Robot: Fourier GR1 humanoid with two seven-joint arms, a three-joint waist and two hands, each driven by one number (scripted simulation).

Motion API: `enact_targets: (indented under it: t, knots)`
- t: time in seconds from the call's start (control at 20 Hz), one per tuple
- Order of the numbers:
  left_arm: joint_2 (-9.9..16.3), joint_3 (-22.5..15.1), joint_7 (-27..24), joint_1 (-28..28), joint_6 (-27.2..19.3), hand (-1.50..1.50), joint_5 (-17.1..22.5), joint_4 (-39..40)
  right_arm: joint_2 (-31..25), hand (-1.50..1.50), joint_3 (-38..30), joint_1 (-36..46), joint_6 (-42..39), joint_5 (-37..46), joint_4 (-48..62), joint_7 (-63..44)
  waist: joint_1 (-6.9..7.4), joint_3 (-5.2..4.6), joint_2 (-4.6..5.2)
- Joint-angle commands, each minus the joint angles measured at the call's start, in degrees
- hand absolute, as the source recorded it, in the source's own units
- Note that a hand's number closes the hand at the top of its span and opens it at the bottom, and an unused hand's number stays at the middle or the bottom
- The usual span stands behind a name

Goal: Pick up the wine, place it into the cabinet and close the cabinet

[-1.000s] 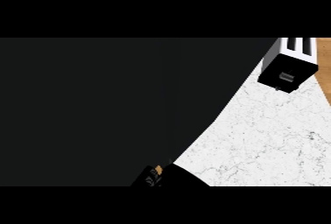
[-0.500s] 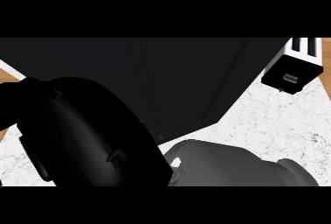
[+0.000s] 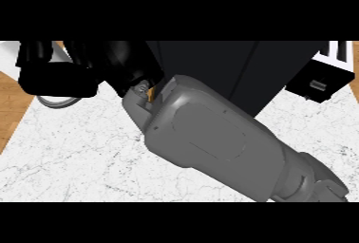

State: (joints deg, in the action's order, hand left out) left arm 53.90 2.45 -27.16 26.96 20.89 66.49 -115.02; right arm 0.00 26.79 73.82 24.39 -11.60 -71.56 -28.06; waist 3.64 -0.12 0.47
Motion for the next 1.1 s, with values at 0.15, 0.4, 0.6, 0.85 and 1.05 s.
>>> enact_targets:
  t: [0.15,0.4,0.6,0.85,1.05]
  knots:
    - [-0.9,1.5,1.5,-0.1,0.7,1.50,1.1,0.7,-1.9,1.50,-6.0,1.3,-4.5,-1.1,17.2,10.0,-0.76,0.03,0.28]
    - [-0.5,2.9,2.1,-1.5,-1.2,1.50,1.6,-0.5,-3.8,1.50,-4.6,-0.3,-5.3,-0.3,20.9,13.5,-0.23,0.03,0.63]
    - [-0.6,2.0,3.2,-3.3,-3.4,1.50,2.2,-0.9,-3.7,1.50,-4.0,-2.1,-4.3,0.7,21.3,16.0,-1.30,0.05,1.02]
    - [0.0,3.1,3.8,-2.8,-3.3,1.50,3.2,-1.9,-7.5,1.50,-4.5,-4.5,-5.8,1.1,21.7,18.1,-1.07,0.08,1.28]
    - [-0.2,3.3,3.7,-3.5,-3.0,1.50,2.9,-0.7,-7.4,1.50,-3.9,-6.3,-6.6,1.4,21.4,21.0,-1.75,-0.03,1.68]
